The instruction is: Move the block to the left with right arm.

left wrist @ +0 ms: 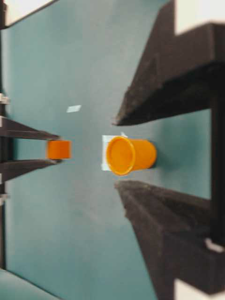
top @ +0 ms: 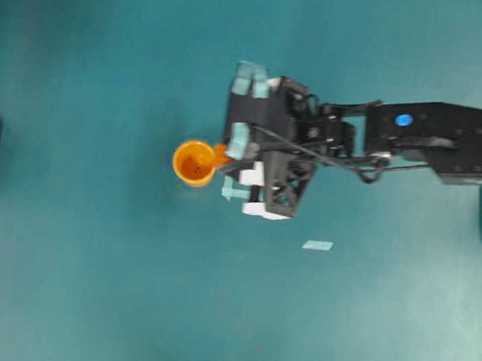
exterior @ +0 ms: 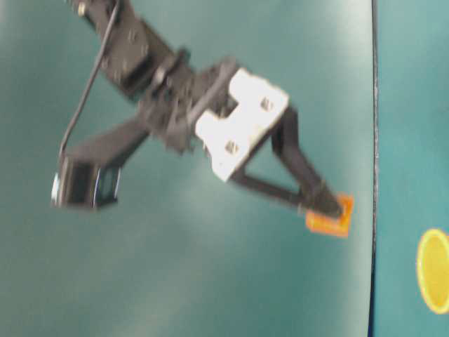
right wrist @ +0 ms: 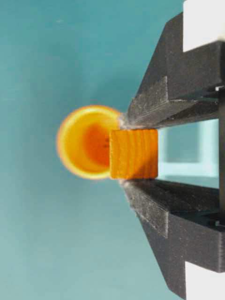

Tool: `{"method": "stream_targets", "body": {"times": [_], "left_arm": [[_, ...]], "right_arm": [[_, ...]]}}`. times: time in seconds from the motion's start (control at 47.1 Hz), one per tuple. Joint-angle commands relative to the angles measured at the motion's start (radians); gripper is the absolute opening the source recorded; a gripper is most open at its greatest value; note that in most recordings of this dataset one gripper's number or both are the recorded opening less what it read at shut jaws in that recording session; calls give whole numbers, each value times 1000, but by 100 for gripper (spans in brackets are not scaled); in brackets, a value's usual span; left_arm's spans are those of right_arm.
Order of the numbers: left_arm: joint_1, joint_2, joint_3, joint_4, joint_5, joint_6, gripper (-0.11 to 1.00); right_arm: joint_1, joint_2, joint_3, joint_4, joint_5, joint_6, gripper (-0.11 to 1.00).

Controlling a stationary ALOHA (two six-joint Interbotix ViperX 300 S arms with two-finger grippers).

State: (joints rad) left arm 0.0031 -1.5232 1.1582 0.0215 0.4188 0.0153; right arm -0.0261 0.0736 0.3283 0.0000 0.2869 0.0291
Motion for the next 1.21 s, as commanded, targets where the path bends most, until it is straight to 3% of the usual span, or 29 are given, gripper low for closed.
{"method": "stream_targets", "body": {"times": [0.0, 0.488, 1.188], "left_arm": [[0, 8, -28, 2, -21, 0, 48], [0, 6, -32, 2, -29, -2, 48], [0, 2, -35, 2, -31, 0, 48]], "right_arm": [[3, 15, -89, -2, -6, 0, 39], [-5, 219, -387, -26, -8, -5, 39], [-5, 359, -535, -26, -86, -5, 39]]}}
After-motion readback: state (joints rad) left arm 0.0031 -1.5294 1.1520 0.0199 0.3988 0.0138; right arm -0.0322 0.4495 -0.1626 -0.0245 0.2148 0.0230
